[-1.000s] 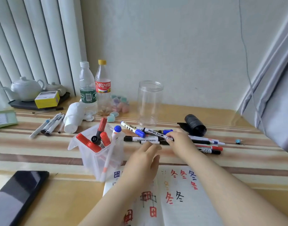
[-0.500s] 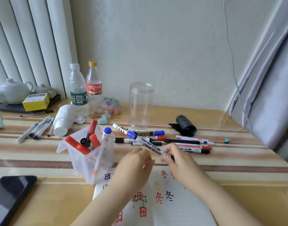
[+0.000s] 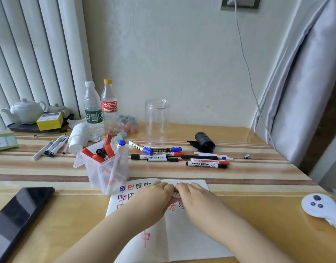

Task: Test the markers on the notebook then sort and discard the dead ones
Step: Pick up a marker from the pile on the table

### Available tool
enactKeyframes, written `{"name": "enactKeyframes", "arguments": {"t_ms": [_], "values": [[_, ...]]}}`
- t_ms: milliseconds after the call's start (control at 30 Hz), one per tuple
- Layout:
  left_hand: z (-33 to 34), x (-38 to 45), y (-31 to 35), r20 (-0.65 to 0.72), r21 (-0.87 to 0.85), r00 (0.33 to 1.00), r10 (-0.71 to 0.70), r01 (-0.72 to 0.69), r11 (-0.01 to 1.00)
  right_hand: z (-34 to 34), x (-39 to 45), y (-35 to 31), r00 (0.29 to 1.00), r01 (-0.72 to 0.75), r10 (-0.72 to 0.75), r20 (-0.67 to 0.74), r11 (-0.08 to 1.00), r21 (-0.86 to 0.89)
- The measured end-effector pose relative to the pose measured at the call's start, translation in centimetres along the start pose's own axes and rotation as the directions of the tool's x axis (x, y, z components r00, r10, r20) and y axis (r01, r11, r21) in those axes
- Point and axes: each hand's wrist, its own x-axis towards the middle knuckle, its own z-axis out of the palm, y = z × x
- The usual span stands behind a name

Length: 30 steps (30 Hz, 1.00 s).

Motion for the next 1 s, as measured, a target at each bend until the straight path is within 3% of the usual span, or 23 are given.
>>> {"name": "enactKeyframes", "arguments": {"t_ms": [133, 267, 367, 500, 633, 733, 833, 900, 1000], "values": [[-0.1, -1.3, -0.3, 0.094, -0.039, 0.995, 0.04, -0.036, 0.999, 1.2, -0.5, 0.3, 0.985, 0.164, -0.154, 0.073, 0.97, -0.18], [0.2, -2.0, -1.1, 0.167, -0.039, 0.985, 0.032, -0.026, 0.999, 1.8, -0.2, 0.6, 0.973, 0.23, -0.223, 0.058, 0.949, -0.214], [0.5, -2.0, -1.7, 0.157, -0.038, 0.987, -0.019, 0.025, 0.999, 1.1, 0.2, -0.3, 0.989, 0.094, -0.093, 0.112, 0.996, -0.005], [0.3, -2.1, -2.8, 0.101, -0.059, 0.979, -0.176, 0.182, 0.982, 1.0, 0.7, 1.0, 0.982, -0.117, 0.08, 0.168, 0.968, 0.221], [0.3, -1.9, -3.5, 0.004, -0.249, 0.954, -0.301, 0.292, 0.923, 1.8, 0.5, 1.2, 0.965, -0.166, 0.076, 0.249, 0.917, 0.363], [0.0, -1.5, -3.4, 0.045, -0.513, 0.918, -0.394, 0.359, 0.779, 2.3, 0.7, 1.0, 0.984, -0.143, 0.083, 0.157, 0.892, 0.429], [-0.9, -1.1, -2.5, 0.2, -0.71, 0.881, -0.428, 0.432, 0.556, 2.2, 0.7, 1.3, 0.988, -0.056, 0.11, -0.109, 0.909, 0.414], [-1.2, -0.8, -1.9, 0.211, -0.707, 0.88, -0.426, 0.438, 0.555, 2.2, 0.7, 1.3, 0.969, 0.06, 0.027, -0.247, 0.939, 0.338], [-0.6, -0.1, -0.9, 0.154, -0.682, 0.909, -0.387, 0.381, 0.624, 2.9, 0.7, 1.5, 0.927, 0.21, -0.145, -0.347, 0.965, 0.156]]}}
